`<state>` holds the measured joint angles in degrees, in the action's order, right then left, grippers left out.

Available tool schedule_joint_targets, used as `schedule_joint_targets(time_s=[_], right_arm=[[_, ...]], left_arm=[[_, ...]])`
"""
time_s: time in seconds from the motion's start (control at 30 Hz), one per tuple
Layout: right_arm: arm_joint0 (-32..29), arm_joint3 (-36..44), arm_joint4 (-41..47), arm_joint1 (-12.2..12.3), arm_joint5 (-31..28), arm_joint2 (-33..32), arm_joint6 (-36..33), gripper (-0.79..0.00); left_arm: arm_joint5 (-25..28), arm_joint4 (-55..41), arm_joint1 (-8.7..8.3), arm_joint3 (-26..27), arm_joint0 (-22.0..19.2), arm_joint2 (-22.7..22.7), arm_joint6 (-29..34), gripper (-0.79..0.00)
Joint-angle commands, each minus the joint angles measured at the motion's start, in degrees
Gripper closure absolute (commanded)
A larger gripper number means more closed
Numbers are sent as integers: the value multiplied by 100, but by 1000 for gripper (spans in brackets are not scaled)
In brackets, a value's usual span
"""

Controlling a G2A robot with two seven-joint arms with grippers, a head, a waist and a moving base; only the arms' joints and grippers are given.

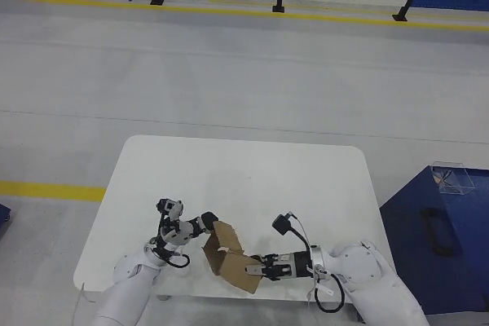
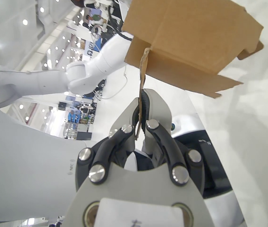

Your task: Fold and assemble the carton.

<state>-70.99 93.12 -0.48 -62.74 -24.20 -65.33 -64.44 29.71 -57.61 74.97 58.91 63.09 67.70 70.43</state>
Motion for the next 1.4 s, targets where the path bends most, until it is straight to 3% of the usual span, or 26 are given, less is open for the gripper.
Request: schedule_joint_targets(time_s=[0.0, 0.23, 0.43, 0.63, 1.03, 1.37], right_arm=[[-53, 181, -509, 17, 132, 52, 78, 0], [-178, 551, -814, 68, 372, 79, 108, 0], [-274, 712, -826, 116, 411, 11, 118, 0], [-376, 992, -826, 167, 395, -26, 53, 0], [-559, 1415, -888, 281, 410, -272, 57, 0], [-699, 1505, -666, 348, 484, -511, 73, 0]], left_arm=[[-88, 621, -23, 128, -27, -58, -230, -785], [-260, 998, -16, 550, 10, -79, -930, -785], [-24, 1016, -29, 786, 36, 196, -1613, -785], [-397, 1357, -76, 1243, 241, 169, -1378, -785], [-1898, 2182, -174, 1300, 188, -92, -843, -785], [-1830, 2101, -194, 1379, 235, -59, -754, -785]])
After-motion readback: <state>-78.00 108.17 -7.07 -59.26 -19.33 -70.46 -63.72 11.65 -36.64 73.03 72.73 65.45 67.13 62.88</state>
